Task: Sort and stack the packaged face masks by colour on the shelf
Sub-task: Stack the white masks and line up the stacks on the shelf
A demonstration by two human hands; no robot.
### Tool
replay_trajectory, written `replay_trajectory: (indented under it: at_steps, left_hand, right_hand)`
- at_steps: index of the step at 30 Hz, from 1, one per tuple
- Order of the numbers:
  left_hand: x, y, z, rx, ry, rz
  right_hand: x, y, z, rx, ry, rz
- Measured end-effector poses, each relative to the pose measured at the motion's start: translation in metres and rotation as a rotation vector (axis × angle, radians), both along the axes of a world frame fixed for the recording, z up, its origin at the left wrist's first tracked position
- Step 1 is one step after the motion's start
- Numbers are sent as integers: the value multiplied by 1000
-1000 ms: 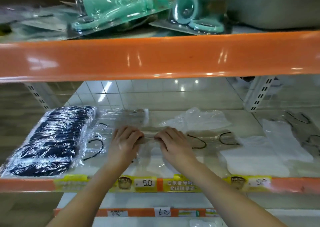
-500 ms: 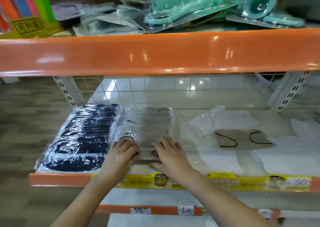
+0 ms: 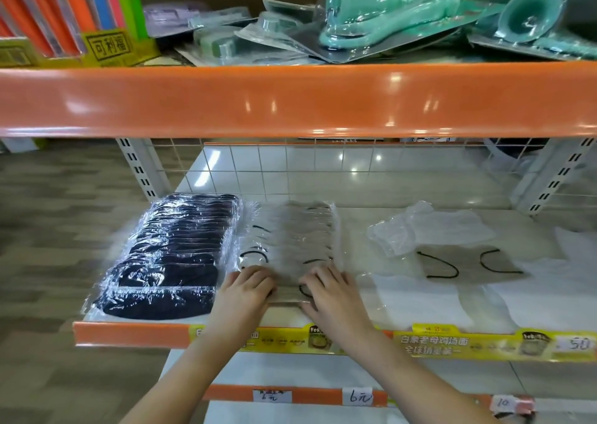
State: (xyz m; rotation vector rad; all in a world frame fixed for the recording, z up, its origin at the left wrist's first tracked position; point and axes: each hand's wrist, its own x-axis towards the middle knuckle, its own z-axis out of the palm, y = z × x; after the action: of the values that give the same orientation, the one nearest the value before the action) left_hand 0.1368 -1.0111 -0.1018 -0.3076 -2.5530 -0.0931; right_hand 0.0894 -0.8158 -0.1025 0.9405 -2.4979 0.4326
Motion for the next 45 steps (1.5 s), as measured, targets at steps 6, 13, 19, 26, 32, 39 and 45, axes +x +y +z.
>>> replay_trajectory:
  at_steps: [6, 13, 19, 26, 32, 39, 45]
  left_hand:
    - [3, 1, 1, 57, -116, 32]
    - [4, 2, -3, 107, -195, 19]
    - [-1, 16, -2, 117, -150, 100]
    - [-15, 52, 10, 180, -144, 108]
    - [-35, 109, 24, 240, -139, 31]
    - [-67, 190, 22, 295, -244, -45]
    - [-85, 249, 17, 217, -269, -42]
  right_hand:
    - [4, 1, -2, -26, 25, 36]
    - [5, -1, -2, -33, 3, -1]
    - [6, -2, -1, -30, -20, -27]
    - [2, 12, 7, -76, -100, 39]
    - [-16, 60, 13, -77, -69, -63]
    - [-41, 131, 9, -43, -86, -256]
    - [-55, 193, 9, 28, -176, -360]
